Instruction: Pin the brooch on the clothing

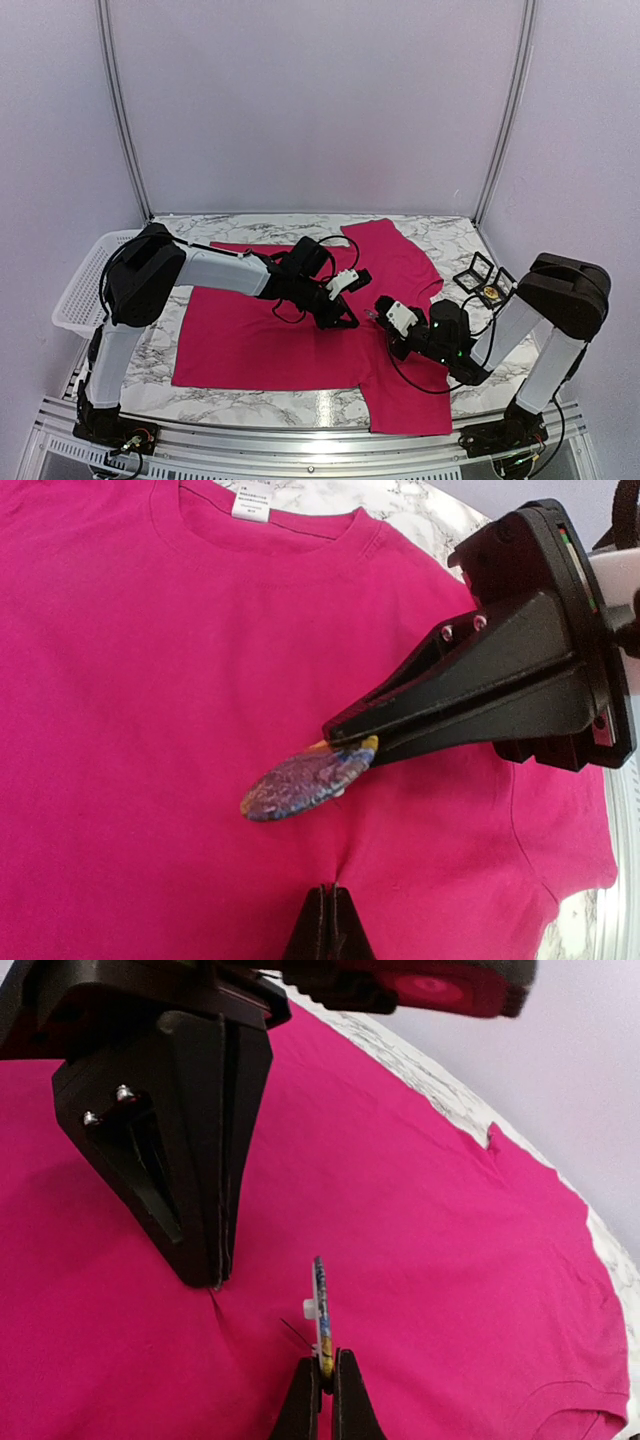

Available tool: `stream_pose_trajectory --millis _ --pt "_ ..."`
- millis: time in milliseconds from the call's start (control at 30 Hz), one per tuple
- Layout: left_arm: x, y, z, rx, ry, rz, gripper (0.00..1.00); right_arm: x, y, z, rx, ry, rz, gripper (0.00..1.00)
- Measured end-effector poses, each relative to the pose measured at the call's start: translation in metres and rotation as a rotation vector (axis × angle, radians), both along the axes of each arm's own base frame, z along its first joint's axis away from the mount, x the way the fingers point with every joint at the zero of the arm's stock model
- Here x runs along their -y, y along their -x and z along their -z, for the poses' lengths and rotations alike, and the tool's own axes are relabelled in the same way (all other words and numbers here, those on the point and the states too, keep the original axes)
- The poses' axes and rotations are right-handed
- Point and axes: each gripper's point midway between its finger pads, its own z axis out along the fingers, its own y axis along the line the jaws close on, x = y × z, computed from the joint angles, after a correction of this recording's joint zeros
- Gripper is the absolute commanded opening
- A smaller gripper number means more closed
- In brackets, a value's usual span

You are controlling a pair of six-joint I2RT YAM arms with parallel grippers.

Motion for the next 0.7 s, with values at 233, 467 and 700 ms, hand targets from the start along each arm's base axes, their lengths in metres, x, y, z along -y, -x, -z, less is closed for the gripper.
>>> stream_pose_trajectory --millis 233,467,700 --pt "0.001 -0.001 -0.001 0.002 0.005 -0.002 0.00 -0.009 0.008 0.011 0.071 0.102 0.002 0.00" --pt "0.003 -0.002 -0.005 0.010 0.025 -0.002 0.00 -0.006 0.008 0.016 0.102 0.153 0.027 0.00" --pt "0.002 -0.001 -0.015 0.016 0.051 -0.012 0.00 -0.017 0.018 0.019 0.134 0.185 -0.020 0.00"
